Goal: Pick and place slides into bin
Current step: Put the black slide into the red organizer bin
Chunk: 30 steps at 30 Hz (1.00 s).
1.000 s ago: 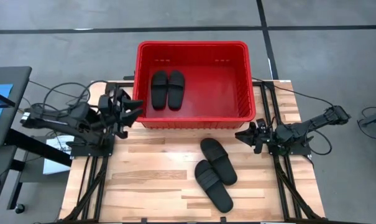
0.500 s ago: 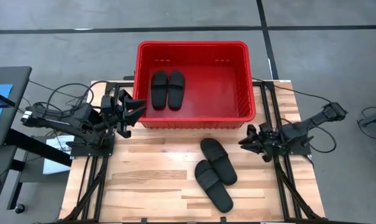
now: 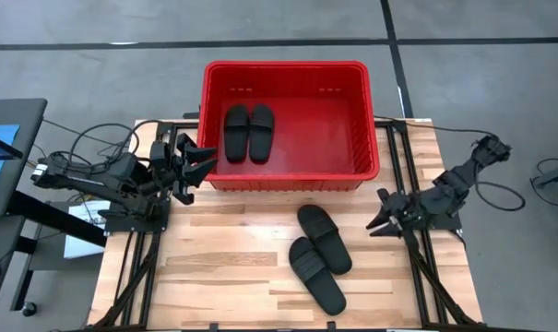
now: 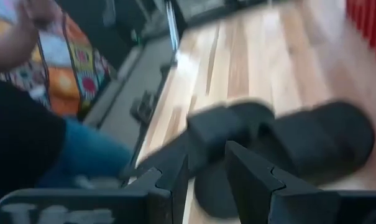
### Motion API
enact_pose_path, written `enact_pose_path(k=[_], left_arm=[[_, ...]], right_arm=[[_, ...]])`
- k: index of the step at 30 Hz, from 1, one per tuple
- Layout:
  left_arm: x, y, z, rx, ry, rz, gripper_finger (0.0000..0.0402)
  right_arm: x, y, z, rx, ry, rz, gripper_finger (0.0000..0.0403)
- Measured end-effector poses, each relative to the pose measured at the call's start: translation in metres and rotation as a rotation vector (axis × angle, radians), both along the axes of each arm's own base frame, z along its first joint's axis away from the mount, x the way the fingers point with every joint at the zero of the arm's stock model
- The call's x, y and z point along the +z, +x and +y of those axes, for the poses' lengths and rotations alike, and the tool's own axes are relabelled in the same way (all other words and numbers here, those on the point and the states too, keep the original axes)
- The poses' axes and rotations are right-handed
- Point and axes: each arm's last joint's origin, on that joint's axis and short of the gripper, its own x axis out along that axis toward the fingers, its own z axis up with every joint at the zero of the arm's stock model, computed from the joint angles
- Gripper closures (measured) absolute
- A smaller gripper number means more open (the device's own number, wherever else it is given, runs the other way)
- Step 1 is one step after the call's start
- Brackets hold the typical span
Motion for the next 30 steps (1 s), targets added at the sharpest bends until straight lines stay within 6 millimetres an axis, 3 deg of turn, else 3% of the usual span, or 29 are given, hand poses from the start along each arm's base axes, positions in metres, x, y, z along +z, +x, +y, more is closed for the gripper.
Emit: enact_pose_path(k=[7, 15, 24, 30], left_arm=[[-0.003, 0.001, 0.000, -0.012, -0.021, 0.025, 0.0248], [-0.004, 0.002, 0.000, -0.016, -0.027, 0.033, 0.0248], [-0.004, 0.002, 0.000, -0.035, -0.072, 0.022, 0.0248], [-0.004, 0.002, 0.000, -0.038, -0.081, 0.023, 0.0248]], right_arm=[[0.007, 0.000, 0.018, 0.074, -0.055, 0.179, 0.0305], [0.007, 0.007, 0.035, 0.114, -0.107, 0.243, 0.0305], [0.006, 0.017, 0.040, -0.024, -0.090, 0.230, 0.0305], [-0.003, 0.025, 0.048, -0.117, -0.033, 0.312, 0.0305]])
